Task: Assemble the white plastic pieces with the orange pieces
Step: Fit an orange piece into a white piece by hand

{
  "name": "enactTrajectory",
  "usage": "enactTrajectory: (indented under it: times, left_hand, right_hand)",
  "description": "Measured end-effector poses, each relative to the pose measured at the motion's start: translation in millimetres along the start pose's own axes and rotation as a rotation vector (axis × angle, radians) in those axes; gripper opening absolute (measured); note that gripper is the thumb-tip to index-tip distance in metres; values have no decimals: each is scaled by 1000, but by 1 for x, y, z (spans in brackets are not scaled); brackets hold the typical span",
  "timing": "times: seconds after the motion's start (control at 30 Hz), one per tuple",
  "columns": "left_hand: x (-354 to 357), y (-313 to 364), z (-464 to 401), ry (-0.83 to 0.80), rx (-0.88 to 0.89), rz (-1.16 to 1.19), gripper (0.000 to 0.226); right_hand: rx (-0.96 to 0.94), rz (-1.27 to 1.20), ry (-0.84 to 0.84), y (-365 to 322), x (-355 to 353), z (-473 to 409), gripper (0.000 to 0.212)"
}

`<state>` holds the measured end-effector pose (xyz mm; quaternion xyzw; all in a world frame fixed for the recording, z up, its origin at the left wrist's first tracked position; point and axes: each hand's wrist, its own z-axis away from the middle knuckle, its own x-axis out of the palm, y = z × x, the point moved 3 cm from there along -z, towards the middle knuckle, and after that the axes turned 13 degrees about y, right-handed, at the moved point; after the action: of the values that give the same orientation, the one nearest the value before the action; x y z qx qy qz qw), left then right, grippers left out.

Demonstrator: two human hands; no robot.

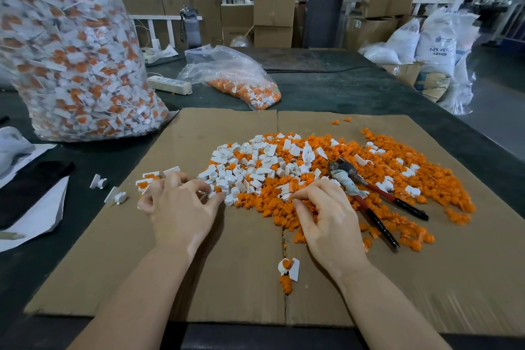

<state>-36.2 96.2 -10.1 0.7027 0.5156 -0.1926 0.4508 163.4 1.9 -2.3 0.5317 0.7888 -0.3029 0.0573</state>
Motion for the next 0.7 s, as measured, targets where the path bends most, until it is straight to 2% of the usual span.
enactTrajectory:
  times: [0.1,0.2,0.33,0.5,0.7]
  left_hand:
    - [-1,2,-1,-20,-9,55,4]
    - [-1,5,0,24,11,92,4]
    - [1,4,-1,-14,-8,-45,17]
    - [2,6,1,5,3,-25,9]
    - [6,1,4,21,0,-70,25]
  right_hand:
    - [-7,3,11,0,0,0,2]
    - [-12,9,17,-1,0,0,3]
    - [-15,25,11,0,0,1,5]
    - [-3,67,-6,1,0,2,8]
    - [-19,133,-12,-1,3,2,6]
